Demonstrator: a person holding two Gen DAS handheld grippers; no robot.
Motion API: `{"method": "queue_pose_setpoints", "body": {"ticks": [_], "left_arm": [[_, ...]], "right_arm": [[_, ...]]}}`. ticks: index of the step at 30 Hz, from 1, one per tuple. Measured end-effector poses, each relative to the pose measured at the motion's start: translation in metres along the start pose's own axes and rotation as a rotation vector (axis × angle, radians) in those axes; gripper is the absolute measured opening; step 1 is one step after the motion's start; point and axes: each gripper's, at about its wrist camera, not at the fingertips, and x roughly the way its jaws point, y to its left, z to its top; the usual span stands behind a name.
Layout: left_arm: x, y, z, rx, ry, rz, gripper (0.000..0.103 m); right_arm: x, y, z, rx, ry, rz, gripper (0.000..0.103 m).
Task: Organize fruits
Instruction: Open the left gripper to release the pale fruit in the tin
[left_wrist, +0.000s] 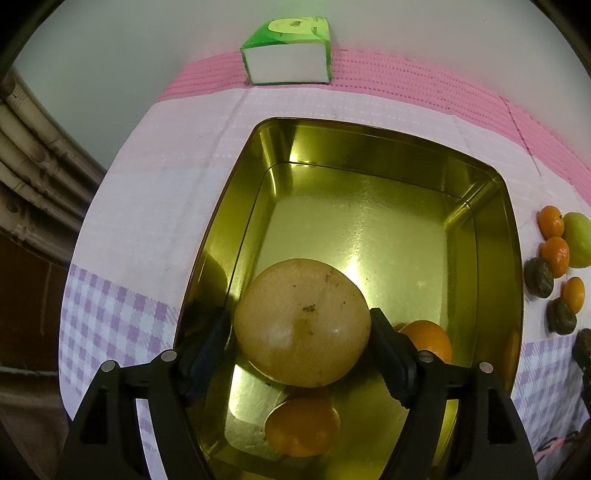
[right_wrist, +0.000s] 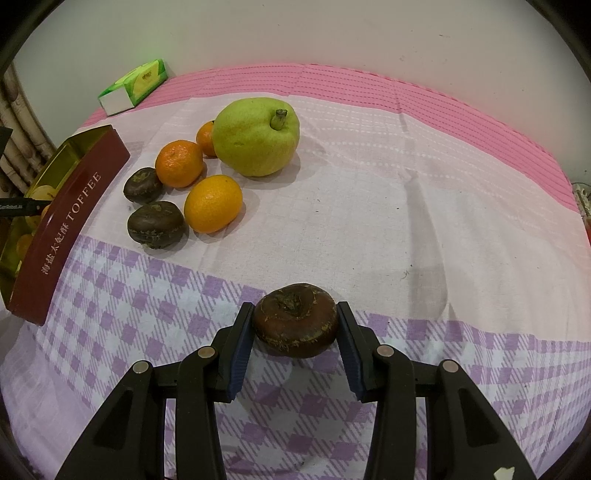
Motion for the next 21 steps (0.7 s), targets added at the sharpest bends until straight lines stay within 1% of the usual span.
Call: {"method": "queue_pose_setpoints", "body": {"ticks": [16,21], "left_arm": [[-0.015,0.002,-0.014,0.02,-0.027,0.017,0.079],[-0.015,0.002,-0.017,0.023,-0.018,0.008,0.083]], "right_arm": [[0.0,0.002,0.0,0.007,0.001,-0.015,0.04],[-0.003,0.001,0.001,0.009,0.002,-0.005,0.04]]}}
